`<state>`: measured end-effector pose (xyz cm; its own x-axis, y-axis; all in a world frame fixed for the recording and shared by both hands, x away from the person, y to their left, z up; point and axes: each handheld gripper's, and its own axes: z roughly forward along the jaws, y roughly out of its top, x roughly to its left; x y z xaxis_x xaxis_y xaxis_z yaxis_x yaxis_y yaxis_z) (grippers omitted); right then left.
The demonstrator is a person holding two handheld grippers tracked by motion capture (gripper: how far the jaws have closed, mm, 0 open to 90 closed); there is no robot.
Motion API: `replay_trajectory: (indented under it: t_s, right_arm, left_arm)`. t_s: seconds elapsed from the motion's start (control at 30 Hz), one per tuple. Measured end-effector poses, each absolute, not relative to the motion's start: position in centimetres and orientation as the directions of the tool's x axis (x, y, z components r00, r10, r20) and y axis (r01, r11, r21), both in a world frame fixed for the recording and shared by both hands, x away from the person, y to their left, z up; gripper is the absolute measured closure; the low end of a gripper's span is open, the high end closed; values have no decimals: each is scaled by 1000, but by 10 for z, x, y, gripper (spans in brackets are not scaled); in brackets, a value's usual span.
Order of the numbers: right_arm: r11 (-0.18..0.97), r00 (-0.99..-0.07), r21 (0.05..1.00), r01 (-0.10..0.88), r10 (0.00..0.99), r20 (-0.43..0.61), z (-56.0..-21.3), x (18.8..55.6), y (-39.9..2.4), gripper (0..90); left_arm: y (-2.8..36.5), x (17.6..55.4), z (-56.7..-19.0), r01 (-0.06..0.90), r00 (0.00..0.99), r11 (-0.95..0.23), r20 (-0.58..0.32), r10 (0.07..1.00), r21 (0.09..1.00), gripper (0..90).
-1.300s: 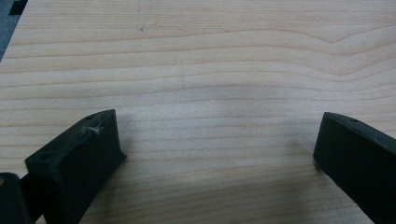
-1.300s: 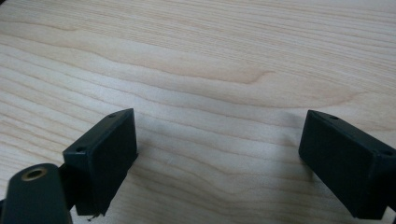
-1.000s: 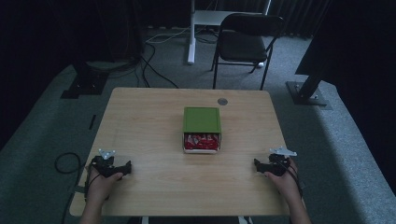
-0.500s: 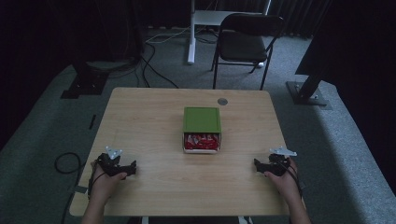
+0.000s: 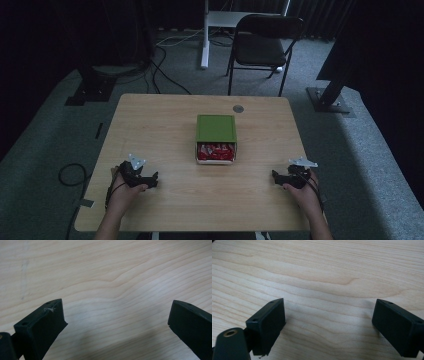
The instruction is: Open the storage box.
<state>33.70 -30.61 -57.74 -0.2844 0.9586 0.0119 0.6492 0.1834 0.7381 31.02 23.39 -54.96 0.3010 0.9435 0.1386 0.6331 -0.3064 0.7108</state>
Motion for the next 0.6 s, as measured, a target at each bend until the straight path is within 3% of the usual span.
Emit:
replay_trajectory:
  t_s: [0.6]
  right_arm:
    - [182, -283, 738, 649, 959, 13, -577, 337, -306, 108]
  left_arm:
    - [180, 309, -519, 478, 460, -415, 183, 869, 774, 16]
